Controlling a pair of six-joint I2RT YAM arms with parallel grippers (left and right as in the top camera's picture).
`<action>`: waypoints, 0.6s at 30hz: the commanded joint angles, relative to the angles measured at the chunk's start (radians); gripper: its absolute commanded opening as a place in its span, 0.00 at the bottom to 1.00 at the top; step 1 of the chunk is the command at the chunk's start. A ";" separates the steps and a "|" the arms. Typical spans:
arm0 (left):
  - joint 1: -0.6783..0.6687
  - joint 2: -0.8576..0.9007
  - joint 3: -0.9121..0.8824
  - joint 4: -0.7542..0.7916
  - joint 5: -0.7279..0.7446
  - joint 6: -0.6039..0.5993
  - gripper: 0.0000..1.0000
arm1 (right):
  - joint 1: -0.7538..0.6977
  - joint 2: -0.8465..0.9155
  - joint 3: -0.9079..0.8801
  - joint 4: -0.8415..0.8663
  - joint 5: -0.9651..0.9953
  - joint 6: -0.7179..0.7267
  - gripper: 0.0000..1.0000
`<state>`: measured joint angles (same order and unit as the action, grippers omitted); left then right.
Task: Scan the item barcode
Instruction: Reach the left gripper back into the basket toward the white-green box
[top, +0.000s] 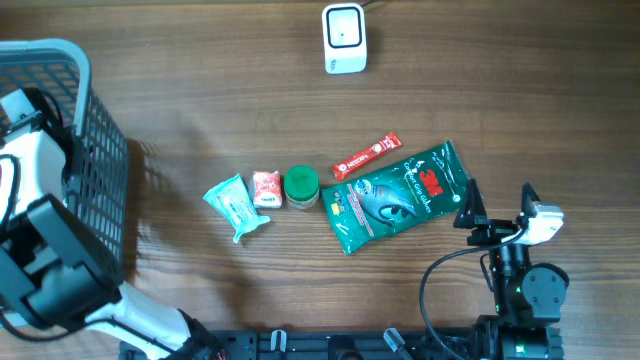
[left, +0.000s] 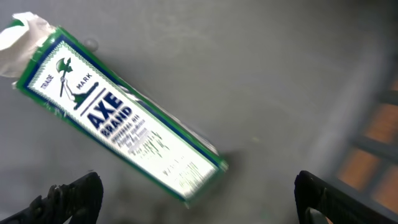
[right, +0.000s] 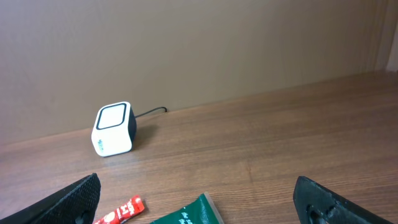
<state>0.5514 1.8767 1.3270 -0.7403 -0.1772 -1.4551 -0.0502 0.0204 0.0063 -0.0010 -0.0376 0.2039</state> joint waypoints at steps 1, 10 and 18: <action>0.017 0.100 -0.005 -0.012 -0.005 -0.053 0.91 | 0.003 -0.006 -0.001 0.002 -0.008 0.006 1.00; 0.121 0.119 -0.005 -0.085 0.066 -0.052 0.64 | 0.003 -0.006 -0.001 0.002 -0.008 0.006 1.00; 0.150 0.089 0.002 -0.117 0.136 0.087 0.33 | 0.003 -0.006 -0.001 0.002 -0.008 0.006 1.00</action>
<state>0.6880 1.9469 1.3476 -0.8597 -0.0761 -1.4143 -0.0502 0.0204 0.0063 -0.0010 -0.0376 0.2039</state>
